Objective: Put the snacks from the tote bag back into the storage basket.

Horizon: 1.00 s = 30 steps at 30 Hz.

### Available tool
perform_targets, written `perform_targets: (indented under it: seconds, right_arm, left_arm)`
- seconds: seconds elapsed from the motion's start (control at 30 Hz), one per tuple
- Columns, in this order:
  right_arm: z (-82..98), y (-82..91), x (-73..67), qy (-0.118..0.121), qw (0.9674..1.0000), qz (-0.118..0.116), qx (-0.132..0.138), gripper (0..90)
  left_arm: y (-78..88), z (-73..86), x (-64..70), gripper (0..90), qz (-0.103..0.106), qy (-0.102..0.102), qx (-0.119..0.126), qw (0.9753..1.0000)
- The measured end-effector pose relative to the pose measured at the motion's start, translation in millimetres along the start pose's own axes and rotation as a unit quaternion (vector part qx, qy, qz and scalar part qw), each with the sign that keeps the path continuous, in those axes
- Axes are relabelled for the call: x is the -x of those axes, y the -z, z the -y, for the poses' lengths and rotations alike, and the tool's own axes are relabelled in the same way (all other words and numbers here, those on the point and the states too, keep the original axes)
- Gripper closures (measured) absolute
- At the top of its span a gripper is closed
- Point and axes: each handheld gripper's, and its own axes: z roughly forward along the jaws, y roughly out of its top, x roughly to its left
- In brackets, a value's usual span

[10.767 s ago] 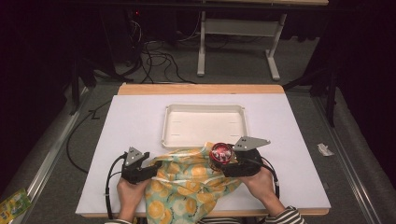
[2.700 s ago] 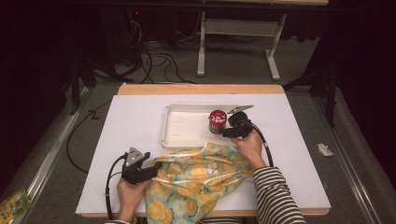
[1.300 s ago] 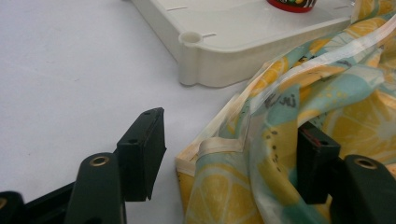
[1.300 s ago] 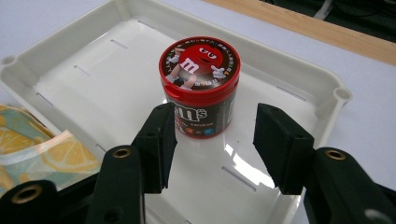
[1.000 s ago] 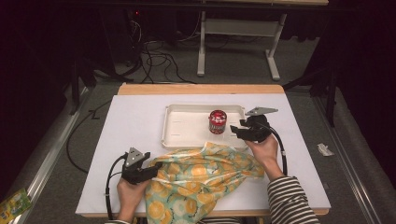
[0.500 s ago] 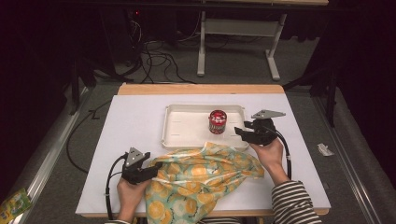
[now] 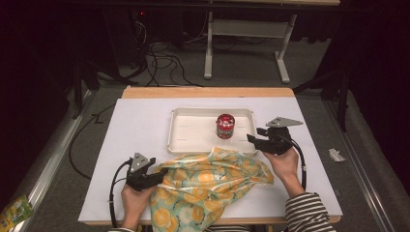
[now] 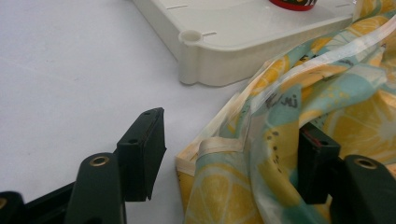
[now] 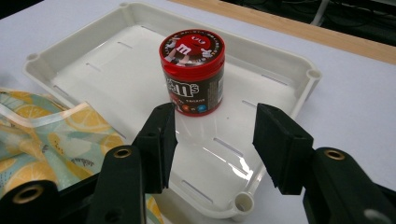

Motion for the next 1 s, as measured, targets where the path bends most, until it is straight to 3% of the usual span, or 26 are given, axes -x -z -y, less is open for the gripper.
perform_targets:
  seconds: [1.0]
  right_arm:
    - [20.9, 27.1, 0.1, -0.012, 0.9997, -0.006, 0.022, 50.6]
  left_arm:
    - [-0.3, -0.4, 0.2, 36.6, -0.001, -0.001, -0.003, 1.0000]
